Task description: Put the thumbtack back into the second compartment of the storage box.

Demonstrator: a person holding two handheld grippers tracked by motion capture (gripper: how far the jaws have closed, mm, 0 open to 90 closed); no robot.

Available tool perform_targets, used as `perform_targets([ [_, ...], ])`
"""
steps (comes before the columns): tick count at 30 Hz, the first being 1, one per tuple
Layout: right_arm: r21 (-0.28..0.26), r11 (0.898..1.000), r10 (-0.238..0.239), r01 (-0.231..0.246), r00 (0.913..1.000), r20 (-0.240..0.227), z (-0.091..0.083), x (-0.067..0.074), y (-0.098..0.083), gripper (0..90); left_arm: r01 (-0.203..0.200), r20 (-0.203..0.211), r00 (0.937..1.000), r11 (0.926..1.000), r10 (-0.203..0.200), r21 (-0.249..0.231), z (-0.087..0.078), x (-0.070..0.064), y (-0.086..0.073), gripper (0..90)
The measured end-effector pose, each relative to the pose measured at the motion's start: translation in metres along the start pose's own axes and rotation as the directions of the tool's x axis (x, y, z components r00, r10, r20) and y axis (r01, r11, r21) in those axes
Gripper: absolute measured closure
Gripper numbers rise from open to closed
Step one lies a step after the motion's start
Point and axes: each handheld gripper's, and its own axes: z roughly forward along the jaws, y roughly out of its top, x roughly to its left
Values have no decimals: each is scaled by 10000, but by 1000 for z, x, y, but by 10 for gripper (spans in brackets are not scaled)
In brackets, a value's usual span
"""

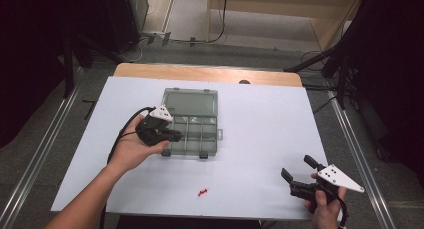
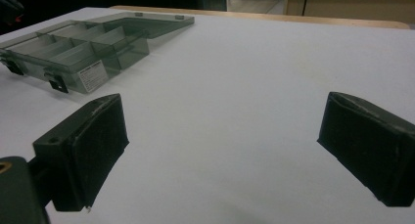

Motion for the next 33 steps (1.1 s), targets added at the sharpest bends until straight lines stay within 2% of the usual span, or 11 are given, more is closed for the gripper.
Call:
perform_targets([
  [13,37,10000,29,-29,10000,-19,1,0,-1,41,467,-283,9985,9989,-465,70,14,23,10,822],
  [15,15,10000,24,-24,10000,-16,1,-1,-1,41,402,-312,9987,9991,-397,161,17,26,11,822],
  [19,35,10000,49,-49,10000,-35,1,-1,-1,41,638,-460,9970,9977,-627,239,24,32,12,821],
  [28,65,10000,10,-10,10000,-18,1,-1,-1,42,673,-673,9957,9965,-638,501,37,41,16,821],
  [30,72,10000,4,-4,10000,-5,1,-1,-1,42,795,-792,9940,9956,-754,488,39,43,16,821],
  [32,81,10000,5,-5,10000,-12,1,-1,-2,42,988,-751,9926,9944,-958,376,39,45,16,806],
  [33,83,10000,3,-3,10000,-6,1,-1,-2,42,1054,-718,9921,9939,-1029,320,38,45,16,738],
])
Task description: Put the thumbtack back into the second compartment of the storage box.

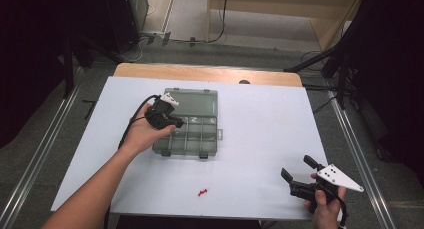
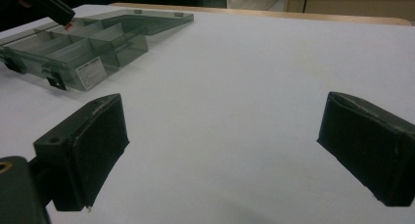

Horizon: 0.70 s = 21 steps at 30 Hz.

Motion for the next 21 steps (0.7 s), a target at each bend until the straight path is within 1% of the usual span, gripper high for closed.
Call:
perform_targets([
  [3,-12,10000,-8,8,10000,-6,0,0,0,42,69,86,9999,9999,-67,-138,-4,-2,0,650],
  [5,-15,10000,-10,10,10000,-2,0,0,0,42,122,333,9994,9997,-115,-194,-6,-3,1,583],
  [6,-14,10000,-6,6,10000,-4,0,0,0,43,140,393,9991,9996,-131,-234,-8,-4,0,545],
  [7,-8,10000,-14,14,10000,-2,0,0,0,43,67,470,9989,9997,-57,-218,-9,-4,0,520],
  [8,-15,10000,-17,17,10000,0,0,0,0,43,107,579,9983,9995,-91,-281,-10,-6,0,492],
  [10,-40,10000,1,-2,10000,-23,0,1,0,43,240,565,9982,9988,-216,-417,-13,-9,0,399],
  [12,-48,10000,20,-20,10000,-53,0,1,1,43,348,847,9959,9984,-309,-451,-16,-11,0,314],
  [14,-31,10000,31,-31,10000,-41,0,1,1,43,278,1019,9945,9986,-230,-453,-18,-15,0,260],
  [15,-31,10000,7,-7,10000,-31,0,1,1,43,137,1041,9945,9990,-93,-415,-19,-18,-1,245],
  [16,1,10000,33,-33,10000,-14,-1,2,1,43,139,1045,9945,9989,-92,-448,-19,-20,-1,212],
  [17,-11,10000,32,-32,10000,-33,-1,2,1,43,41,1044,9945,9994,-3,-357,-20,-22,-1,192],
  [19,-16,10000,9,-9,10000,-30,-1,2,1,43,27,906,9959,9994,5,-354,-21,-28,-2,118],
  [20,-29,10000,3,-3,10000,-37,-1,2,1,43,18,905,9959,9996,8,-288,-22,-30,-2,76],
  [21,-43,10000,-33,33,10000,-33,0,1,1,43,6,1058,9944,9996,24,-280,-22,-32,-2,46],
])
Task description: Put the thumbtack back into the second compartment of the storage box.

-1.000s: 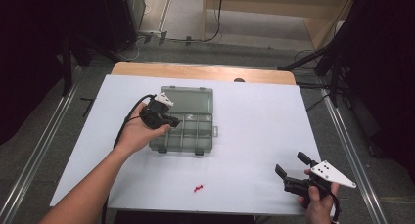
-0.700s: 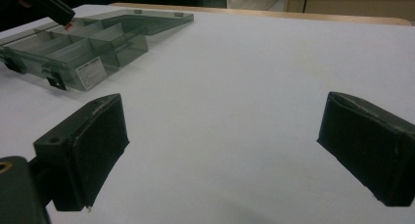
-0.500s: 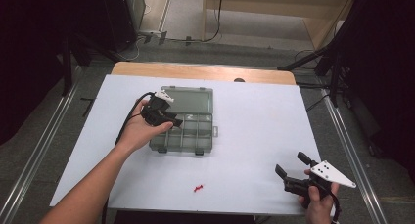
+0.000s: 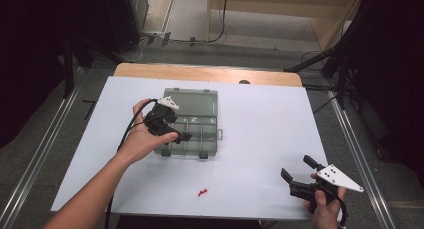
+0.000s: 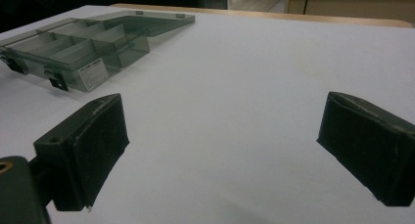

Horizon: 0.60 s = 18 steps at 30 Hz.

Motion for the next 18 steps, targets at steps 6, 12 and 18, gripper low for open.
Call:
perform_targets([
  [6,-47,10000,-60,60,10000,26,0,0,0,43,-211,18,9998,9998,211,-62,-4,-11,-3,0],
  [12,-24,10000,-75,75,10000,17,0,0,0,43,-499,46,9987,9987,499,-71,-6,-25,-9,0],
  [18,-28,10000,-37,37,10000,29,0,1,1,44,-649,124,9978,9979,649,-16,-7,-38,-15,0],
])
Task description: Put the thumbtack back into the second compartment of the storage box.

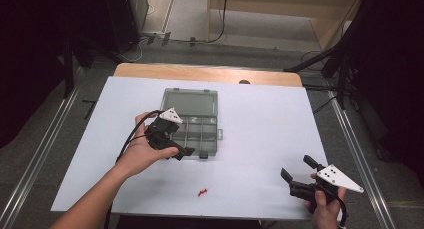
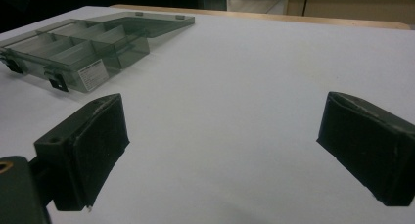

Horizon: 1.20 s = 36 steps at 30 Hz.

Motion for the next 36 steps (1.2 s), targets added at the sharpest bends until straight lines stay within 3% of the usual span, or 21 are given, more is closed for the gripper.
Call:
perform_targets([
  [10,4,10000,31,-31,10000,25,0,1,0,47,-372,129,9992,9989,368,290,4,-24,-11,0],
  [20,-12,10000,-35,35,10000,38,0,1,0,49,-575,284,9980,9975,564,411,8,-42,-21,62],
  [22,-6,10000,-27,27,10000,36,0,1,0,49,-558,298,9981,9978,547,365,10,-45,-23,127],
  [29,-19,10000,-50,50,10000,38,0,2,1,50,-718,423,9967,9952,690,669,17,-56,-29,146],
  [31,-20,10000,-50,50,10000,40,0,2,1,51,-745,285,9970,9942,725,773,19,-59,-30,150],
  [36,-15,10000,-70,70,10000,22,0,2,1,51,-777,219,9969,9918,759,1015,23,-63,-34,243],
])
